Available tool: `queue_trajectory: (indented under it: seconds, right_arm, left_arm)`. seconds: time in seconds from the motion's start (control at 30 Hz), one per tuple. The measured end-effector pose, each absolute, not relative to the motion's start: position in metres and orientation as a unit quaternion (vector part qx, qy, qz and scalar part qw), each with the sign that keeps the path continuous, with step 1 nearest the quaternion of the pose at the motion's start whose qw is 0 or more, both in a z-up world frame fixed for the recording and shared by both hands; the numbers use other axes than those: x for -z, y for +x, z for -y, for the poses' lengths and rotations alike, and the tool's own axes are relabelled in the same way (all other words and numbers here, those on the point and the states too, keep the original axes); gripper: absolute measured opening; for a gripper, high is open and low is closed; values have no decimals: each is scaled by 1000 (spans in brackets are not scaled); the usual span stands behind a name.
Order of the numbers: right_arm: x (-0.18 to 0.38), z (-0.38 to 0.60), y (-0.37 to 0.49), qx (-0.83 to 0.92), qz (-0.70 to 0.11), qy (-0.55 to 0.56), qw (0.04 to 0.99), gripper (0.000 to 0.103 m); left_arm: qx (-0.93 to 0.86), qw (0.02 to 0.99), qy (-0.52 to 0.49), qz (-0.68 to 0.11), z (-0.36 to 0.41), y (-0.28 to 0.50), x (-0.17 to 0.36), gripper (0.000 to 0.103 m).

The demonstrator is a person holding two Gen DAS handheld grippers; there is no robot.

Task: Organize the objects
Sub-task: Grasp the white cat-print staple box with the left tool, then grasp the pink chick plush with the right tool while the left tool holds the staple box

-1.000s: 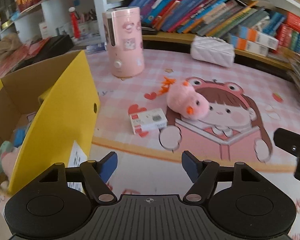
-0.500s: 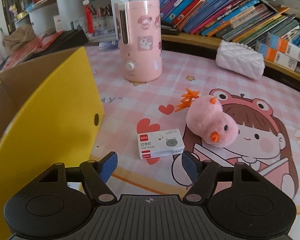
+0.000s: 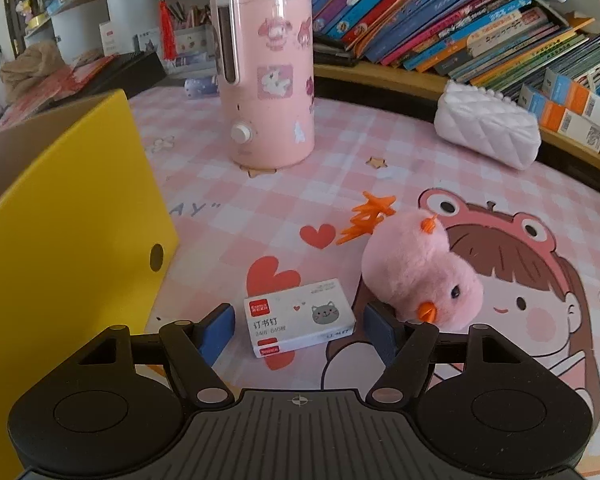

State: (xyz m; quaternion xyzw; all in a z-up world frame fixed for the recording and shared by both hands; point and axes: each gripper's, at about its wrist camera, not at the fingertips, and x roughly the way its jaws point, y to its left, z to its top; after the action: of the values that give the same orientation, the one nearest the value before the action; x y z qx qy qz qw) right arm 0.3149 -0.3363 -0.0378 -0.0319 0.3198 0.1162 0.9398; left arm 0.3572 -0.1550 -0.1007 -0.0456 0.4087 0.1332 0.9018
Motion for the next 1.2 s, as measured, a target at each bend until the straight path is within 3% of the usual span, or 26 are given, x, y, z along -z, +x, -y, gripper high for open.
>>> queue_trajectory:
  seconds: [0.03, 0.33, 0.67, 0.9, 1.0, 1.07, 1.2]
  right_arm:
    - [38, 336, 316, -117, -320, -33, 940, 70]
    - [43, 320, 331, -144, -319, -36, 936, 70]
    - [70, 288, 373, -197, -348, -68, 914, 74]
    - [91, 250, 399, -234, -367, -111, 893, 75]
    - [100, 238, 405, -238, -376, -129, 886, 66]
    - [102, 236, 407, -238, -380, -122, 886, 47]
    - [94, 242, 404, -227, -384, -100, 889, 44]
  left_arm:
    - [-133, 904, -45, -405, 155, 357, 101, 57]
    - [-98, 912, -36, -397, 145, 321, 74, 56]
    - [-53, 948, 1, -315, 134, 270, 10, 57]
    - [-62, 954, -11, -292, 128, 259, -5, 57]
    - [-67, 954, -24, -292, 123, 252, -8, 57]
    - [-66, 954, -31, -292, 120, 247, -11, 57]
    - [-52, 959, -38, -275, 117, 234, -19, 57]
